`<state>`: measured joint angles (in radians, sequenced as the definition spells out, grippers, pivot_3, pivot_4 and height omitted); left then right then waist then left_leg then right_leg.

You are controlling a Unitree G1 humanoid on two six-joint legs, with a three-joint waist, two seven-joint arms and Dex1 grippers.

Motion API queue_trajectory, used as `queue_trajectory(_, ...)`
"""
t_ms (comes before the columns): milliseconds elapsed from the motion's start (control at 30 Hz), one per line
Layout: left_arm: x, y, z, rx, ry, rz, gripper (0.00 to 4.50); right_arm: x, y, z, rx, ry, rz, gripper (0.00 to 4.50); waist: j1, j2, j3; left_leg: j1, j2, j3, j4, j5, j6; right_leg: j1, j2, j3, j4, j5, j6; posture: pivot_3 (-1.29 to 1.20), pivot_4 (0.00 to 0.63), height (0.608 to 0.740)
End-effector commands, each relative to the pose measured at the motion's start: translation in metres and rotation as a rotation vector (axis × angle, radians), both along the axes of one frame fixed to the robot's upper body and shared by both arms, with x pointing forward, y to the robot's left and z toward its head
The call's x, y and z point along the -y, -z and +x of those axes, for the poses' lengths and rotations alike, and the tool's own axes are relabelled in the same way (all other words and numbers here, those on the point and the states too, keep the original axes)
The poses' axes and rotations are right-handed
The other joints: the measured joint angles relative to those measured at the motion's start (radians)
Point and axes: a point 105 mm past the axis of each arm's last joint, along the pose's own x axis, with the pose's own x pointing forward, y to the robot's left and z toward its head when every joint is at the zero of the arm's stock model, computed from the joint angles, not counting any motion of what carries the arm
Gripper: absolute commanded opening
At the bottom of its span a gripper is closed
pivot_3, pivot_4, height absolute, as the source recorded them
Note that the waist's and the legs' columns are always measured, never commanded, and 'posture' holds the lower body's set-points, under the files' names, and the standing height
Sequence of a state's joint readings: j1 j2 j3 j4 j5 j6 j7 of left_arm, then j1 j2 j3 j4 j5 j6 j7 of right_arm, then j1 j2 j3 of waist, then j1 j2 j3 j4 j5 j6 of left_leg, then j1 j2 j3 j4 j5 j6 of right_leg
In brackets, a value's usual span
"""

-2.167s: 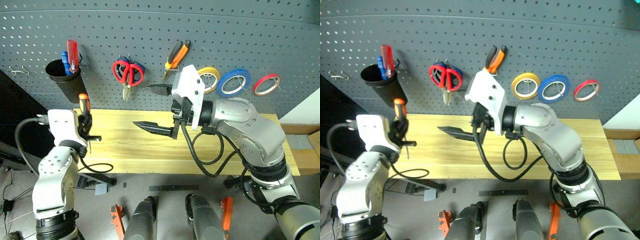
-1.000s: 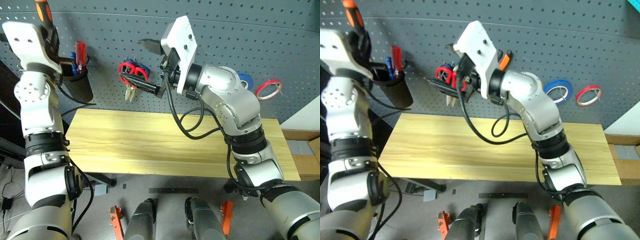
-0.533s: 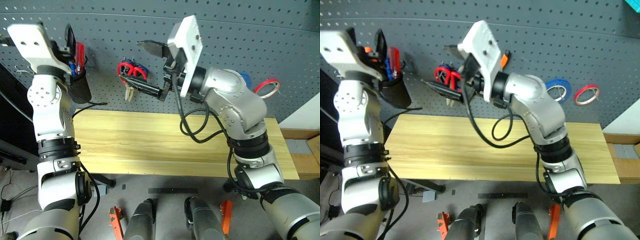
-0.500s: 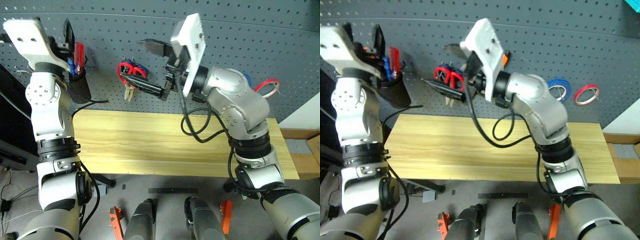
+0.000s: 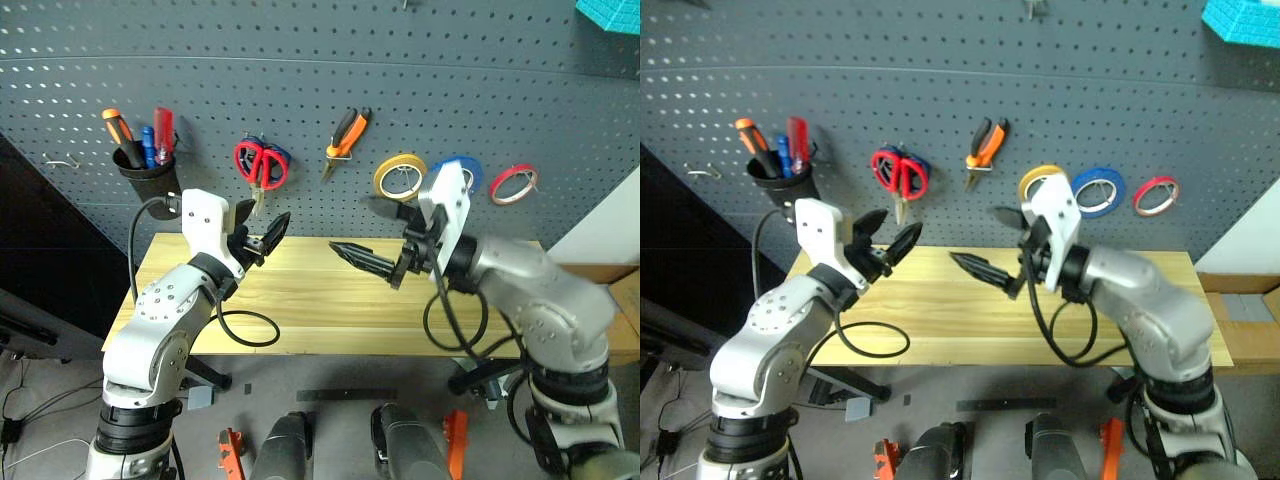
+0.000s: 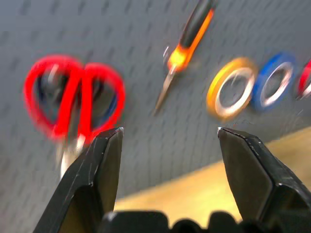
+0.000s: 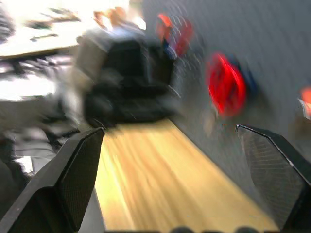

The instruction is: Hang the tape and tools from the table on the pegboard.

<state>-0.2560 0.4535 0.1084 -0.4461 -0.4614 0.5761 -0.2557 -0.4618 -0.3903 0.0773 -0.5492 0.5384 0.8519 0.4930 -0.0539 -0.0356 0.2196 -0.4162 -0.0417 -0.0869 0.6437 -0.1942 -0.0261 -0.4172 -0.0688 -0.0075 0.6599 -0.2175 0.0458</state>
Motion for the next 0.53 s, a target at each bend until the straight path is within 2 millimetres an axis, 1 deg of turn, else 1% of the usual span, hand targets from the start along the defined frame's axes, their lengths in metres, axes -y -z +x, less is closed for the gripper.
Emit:
queue_trajectory(33, -0.007, 0.000, -0.003, 0.063, -0.035, 0.033, 3.29, 0.031, 0.031, 0.024, 0.040, 0.262, -0.008, 4.50, 0.003, 0.003, -0.017, 0.002, 0.001, 0.000, 0.000, 0.000, 0.000, 0.004, 0.000, 0.000, -0.003, -0.002, -0.004, -0.07, 0.099, 0.740)
queue_trajectory(100, -0.015, 0.015, -0.002, 0.043, -0.067, 0.055, 3.29, 0.045, 0.057, 0.028, 0.092, 0.349, -0.083, 4.50, 0.003, 0.004, -0.028, 0.008, 0.001, 0.002, -0.001, 0.000, 0.000, 0.010, 0.000, 0.000, -0.007, -0.002, -0.005, -0.07, 0.090, 0.740)
queue_trajectory(133, -0.017, 0.019, -0.002, 0.042, -0.075, 0.065, 3.29, 0.048, 0.064, 0.028, 0.118, 0.360, -0.111, 4.50, 0.003, 0.005, -0.035, 0.011, 0.002, 0.003, -0.003, 0.000, 0.000, 0.014, 0.000, 0.000, -0.012, -0.002, -0.005, -0.07, 0.082, 0.740)
queue_trajectory(167, -0.021, 0.030, -0.002, 0.016, -0.091, 0.061, 3.29, 0.056, 0.075, 0.030, 0.123, 0.410, -0.111, 4.50, 0.004, 0.005, -0.041, 0.012, 0.001, 0.005, -0.005, 0.000, 0.000, 0.015, -0.001, 0.001, -0.015, -0.002, -0.004, -0.07, 0.070, 0.740)
queue_trajectory(267, -0.036, 0.055, -0.001, -0.027, -0.165, 0.055, 3.29, 0.073, 0.104, 0.035, 0.081, 0.520, -0.086, 4.50, 0.003, 0.003, -0.060, 0.015, 0.001, 0.010, -0.010, -0.001, 0.001, 0.014, -0.001, 0.005, -0.015, -0.001, -0.003, -0.07, 0.053, 0.740)
queue_trajectory(333, -0.044, 0.069, -0.002, -0.042, -0.203, 0.054, 3.29, 0.081, 0.126, 0.037, 0.040, 0.571, -0.087, 4.50, 0.002, 0.003, -0.076, 0.017, 0.001, 0.012, -0.015, -0.001, 0.001, 0.013, -0.001, 0.008, -0.015, 0.001, 0.001, -0.07, 0.034, 0.740)
queue_trajectory(433, -0.059, 0.079, 0.000, -0.026, -0.287, 0.059, 3.29, 0.091, 0.154, 0.039, 0.001, 0.626, -0.113, 4.50, 0.002, 0.004, -0.094, 0.018, 0.001, 0.013, -0.015, -0.001, -0.001, 0.013, 0.003, 0.010, -0.015, 0.001, 0.001, -0.06, 0.020, 0.740)
queue_trajectory(467, -0.065, 0.083, 0.001, -0.031, -0.319, 0.056, 3.29, 0.095, 0.161, 0.038, 0.004, 0.639, -0.135, 4.50, 0.002, 0.004, -0.101, 0.018, 0.001, 0.013, -0.015, -0.001, -0.001, 0.013, 0.004, 0.011, -0.015, 0.001, 0.001, -0.06, 0.013, 0.740)
queue_trajectory(533, -0.071, 0.089, 0.002, -0.033, -0.340, 0.082, 3.29, 0.103, 0.172, 0.038, 0.005, 0.666, -0.166, 4.50, 0.002, 0.003, -0.106, 0.019, 0.001, 0.014, -0.015, -0.001, -0.001, 0.014, 0.004, 0.012, -0.015, 0.001, 0.001, -0.06, 0.011, 0.740)
